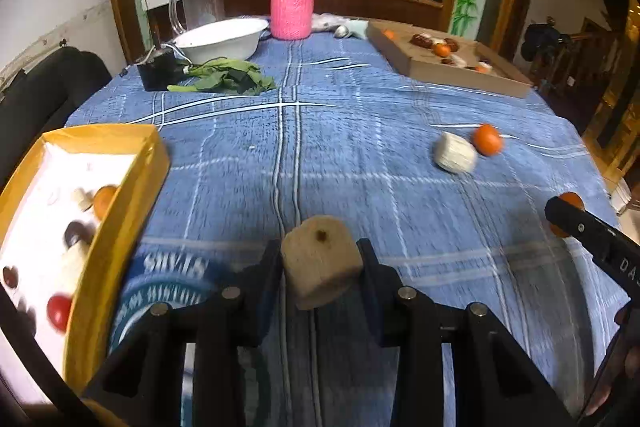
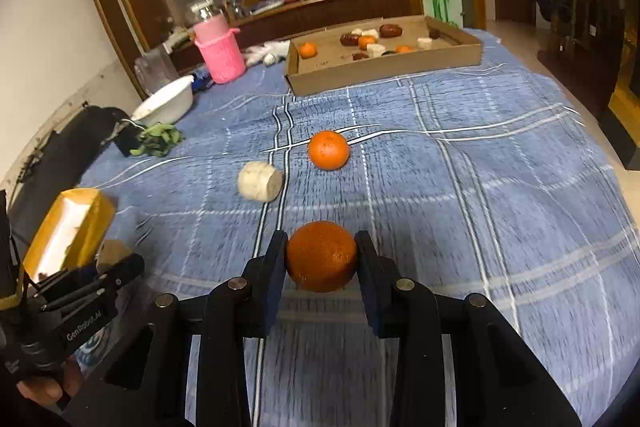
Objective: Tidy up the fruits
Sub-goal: 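Grasp a mandarin orange with the right tool while the left grasps a large beige cylinder, then carry the orange and beige cylinder toward the white tray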
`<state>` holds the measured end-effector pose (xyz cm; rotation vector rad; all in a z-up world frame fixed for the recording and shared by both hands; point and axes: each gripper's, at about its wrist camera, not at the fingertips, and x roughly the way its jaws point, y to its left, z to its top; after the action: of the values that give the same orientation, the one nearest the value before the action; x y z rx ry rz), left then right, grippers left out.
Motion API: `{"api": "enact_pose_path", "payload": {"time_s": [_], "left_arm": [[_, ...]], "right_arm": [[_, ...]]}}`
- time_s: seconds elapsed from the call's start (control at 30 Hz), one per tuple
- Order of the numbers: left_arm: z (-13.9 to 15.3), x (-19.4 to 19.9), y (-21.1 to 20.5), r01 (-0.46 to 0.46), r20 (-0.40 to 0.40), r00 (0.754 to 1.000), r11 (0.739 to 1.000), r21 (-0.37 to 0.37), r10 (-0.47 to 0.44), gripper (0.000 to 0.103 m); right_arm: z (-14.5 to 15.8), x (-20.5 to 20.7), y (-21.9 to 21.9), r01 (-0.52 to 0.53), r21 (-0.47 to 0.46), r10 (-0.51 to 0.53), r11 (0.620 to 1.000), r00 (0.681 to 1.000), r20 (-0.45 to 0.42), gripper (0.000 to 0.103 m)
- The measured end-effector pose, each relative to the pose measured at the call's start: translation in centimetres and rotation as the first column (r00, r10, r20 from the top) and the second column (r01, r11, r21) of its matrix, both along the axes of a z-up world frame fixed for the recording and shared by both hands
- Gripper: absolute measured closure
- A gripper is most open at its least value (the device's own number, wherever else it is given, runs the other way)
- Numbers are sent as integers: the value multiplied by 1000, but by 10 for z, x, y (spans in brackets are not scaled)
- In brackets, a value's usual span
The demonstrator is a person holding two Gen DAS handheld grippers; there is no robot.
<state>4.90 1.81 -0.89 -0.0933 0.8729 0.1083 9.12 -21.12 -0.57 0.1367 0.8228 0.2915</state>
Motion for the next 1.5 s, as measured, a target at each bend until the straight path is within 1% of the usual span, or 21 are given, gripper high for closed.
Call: {"api": "enact_pose_path", "payload": {"time_s": [0.1,0.23,0.43,0.63,0.97,1.5], "left_arm": [[9,-23,-4,24,26,999,1000,7,-24,63],[16,-46,-5,44,41,998,999,14,-44,63],[21,-69,-4,49,43,998,999,20,-49,63],[31,-85,1,36,66,997,999,26,-37,63],[38,-103,12,14,79,997,1000,7,-14,63],[43,-116,23,-4,90,996,1000,-20,6,63]], "right_arm": [[7,-26,-6,7,23,-7,1000,1000,19,70],[12,-51,-9,4,48,-5,999,1000,30,70],[11,-82,-1,-26,58,24,998,999,25,70],[14,-105,4,-42,65,40,997,998,38,70],[26,-123,10,-61,81,55,995,996,73,70],[42,-136,22,-109,70,100,992,987,126,70]]}}
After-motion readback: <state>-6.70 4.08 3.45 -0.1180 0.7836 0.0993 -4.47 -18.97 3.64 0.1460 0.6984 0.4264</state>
